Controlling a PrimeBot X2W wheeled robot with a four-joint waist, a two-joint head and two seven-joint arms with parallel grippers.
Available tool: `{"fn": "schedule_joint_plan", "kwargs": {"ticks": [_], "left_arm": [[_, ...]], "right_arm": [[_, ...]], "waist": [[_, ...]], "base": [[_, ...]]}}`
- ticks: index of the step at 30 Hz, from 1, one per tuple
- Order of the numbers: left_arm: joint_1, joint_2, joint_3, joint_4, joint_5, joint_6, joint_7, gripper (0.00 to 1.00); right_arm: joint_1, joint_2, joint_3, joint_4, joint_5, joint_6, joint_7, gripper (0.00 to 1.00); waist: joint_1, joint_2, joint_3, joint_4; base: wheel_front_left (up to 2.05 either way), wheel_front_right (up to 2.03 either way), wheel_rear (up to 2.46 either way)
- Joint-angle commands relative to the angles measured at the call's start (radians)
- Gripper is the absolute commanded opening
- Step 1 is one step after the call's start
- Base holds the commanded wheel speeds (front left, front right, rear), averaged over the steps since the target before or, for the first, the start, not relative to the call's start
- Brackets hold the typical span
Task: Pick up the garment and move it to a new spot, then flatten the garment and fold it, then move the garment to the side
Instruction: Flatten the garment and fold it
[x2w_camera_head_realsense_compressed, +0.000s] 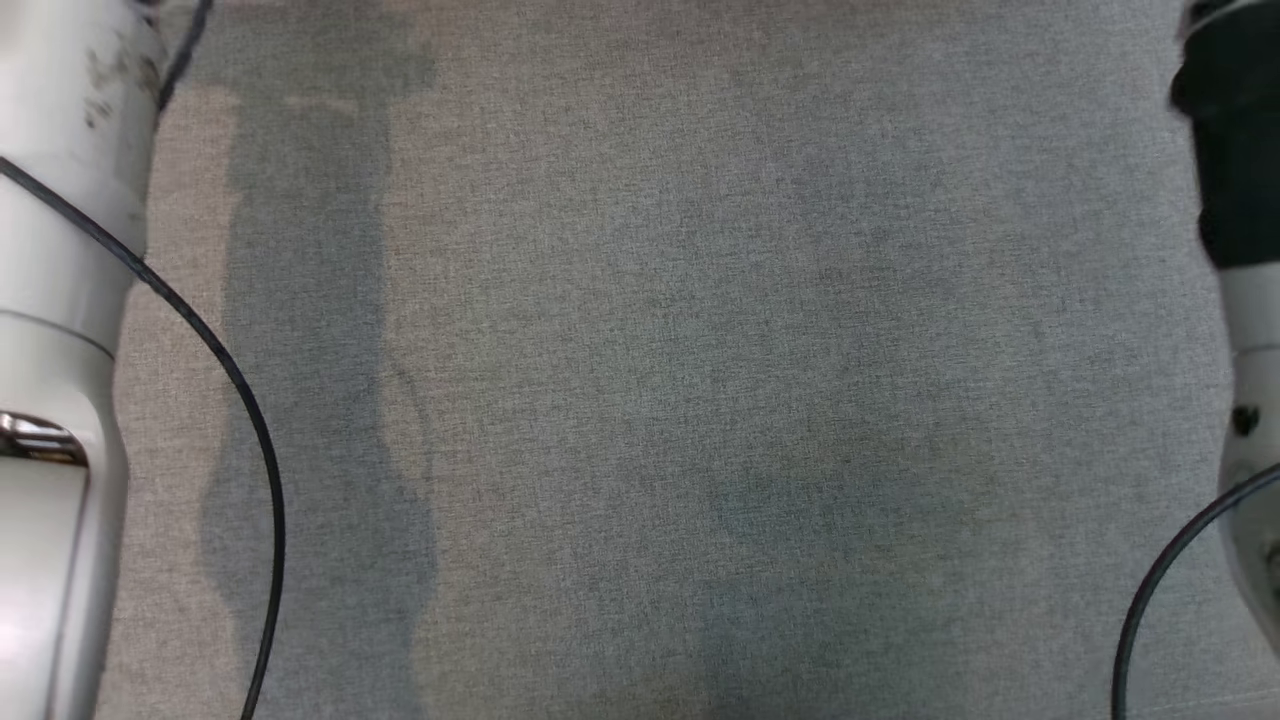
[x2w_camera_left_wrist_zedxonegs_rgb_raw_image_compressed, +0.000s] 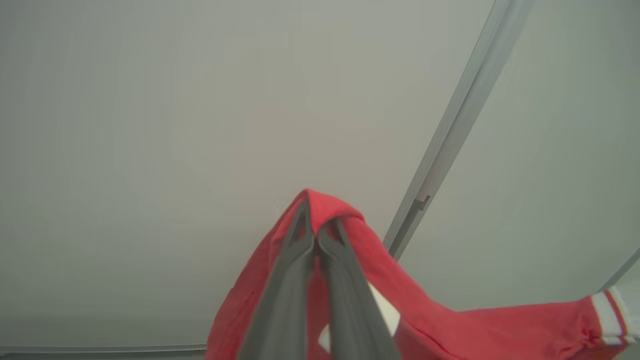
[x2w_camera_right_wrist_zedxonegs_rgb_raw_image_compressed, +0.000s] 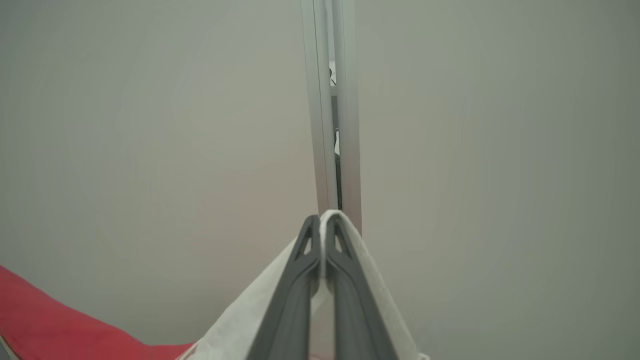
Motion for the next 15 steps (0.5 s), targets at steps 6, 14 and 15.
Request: {"fn": "schedule_joint_plan", "kwargs": {"ticks": [6, 14, 15], "left_arm": [[0.140, -0.012, -0.031, -0.005, 0.064, -0.017, -0.005, 0.00], [0.310, -0.035, -0.120, 0.040, 0.103, -0.027, -0.005, 0.00], [0.336, -0.037, -0.131, 0.045, 0.102, -0.027, -0.004, 0.00]], "right_arm": [[0.142, 0.001, 0.103, 0.054, 0.064, 0.000, -0.004, 0.00], [0.264, -0.007, 0.216, 0.155, 0.155, 0.000, -0.004, 0.00], [0.280, -0.012, 0.234, 0.168, 0.172, 0.000, -0.004, 0.00]], "waist": [[0.0000, 0.0000, -0.036, 0.010], [0.0000, 0.0000, -0.120, 0.023], [0.0000, 0.0000, -0.136, 0.025]], "base": [[0.00, 0.00, 0.00], [0.00, 0.00, 0.00], [0.00, 0.00, 0.00]]}}
